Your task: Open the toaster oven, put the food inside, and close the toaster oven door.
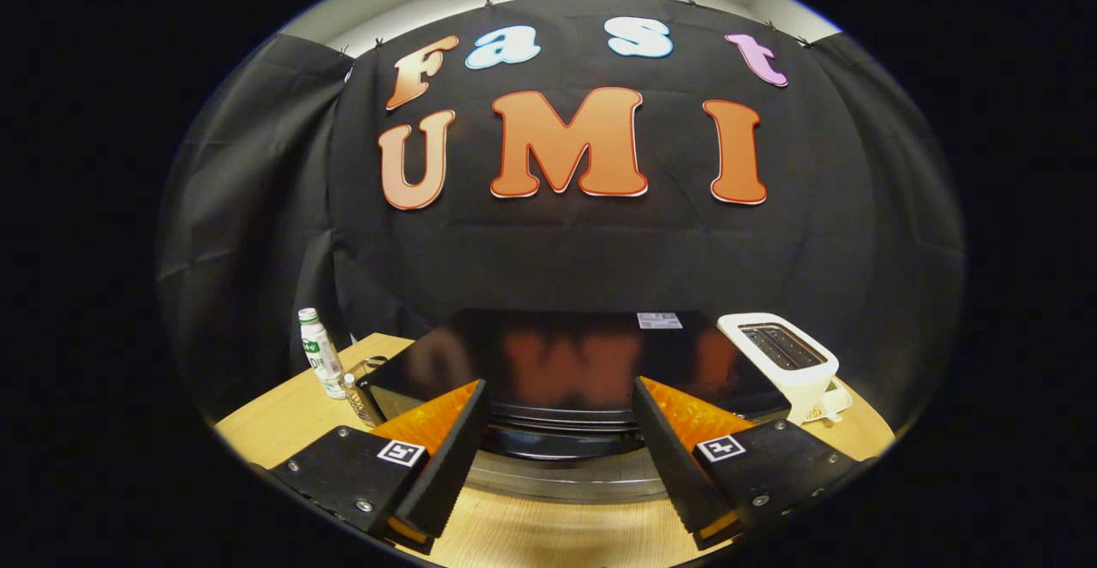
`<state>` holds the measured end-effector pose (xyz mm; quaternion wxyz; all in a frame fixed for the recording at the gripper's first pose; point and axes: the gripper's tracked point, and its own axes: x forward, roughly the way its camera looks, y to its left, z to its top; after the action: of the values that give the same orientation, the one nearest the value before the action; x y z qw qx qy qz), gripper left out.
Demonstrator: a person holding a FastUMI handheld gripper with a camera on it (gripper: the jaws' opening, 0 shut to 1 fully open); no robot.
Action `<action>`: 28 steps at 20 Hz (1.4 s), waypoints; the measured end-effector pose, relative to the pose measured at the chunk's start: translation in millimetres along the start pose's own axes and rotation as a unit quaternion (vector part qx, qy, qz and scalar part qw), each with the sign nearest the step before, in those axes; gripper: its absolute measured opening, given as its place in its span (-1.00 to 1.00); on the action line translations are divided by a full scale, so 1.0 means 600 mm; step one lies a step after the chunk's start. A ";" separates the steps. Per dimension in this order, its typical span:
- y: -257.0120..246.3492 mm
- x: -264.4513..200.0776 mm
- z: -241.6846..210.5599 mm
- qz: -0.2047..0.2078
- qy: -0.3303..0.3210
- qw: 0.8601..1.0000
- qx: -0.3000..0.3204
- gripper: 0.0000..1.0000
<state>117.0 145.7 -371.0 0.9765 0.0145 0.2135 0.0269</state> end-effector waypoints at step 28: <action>0.041 -0.174 -0.294 0.106 0.161 0.981 0.027 0.72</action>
<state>-52.4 167.0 -487.2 0.9200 0.0595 0.3662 0.1267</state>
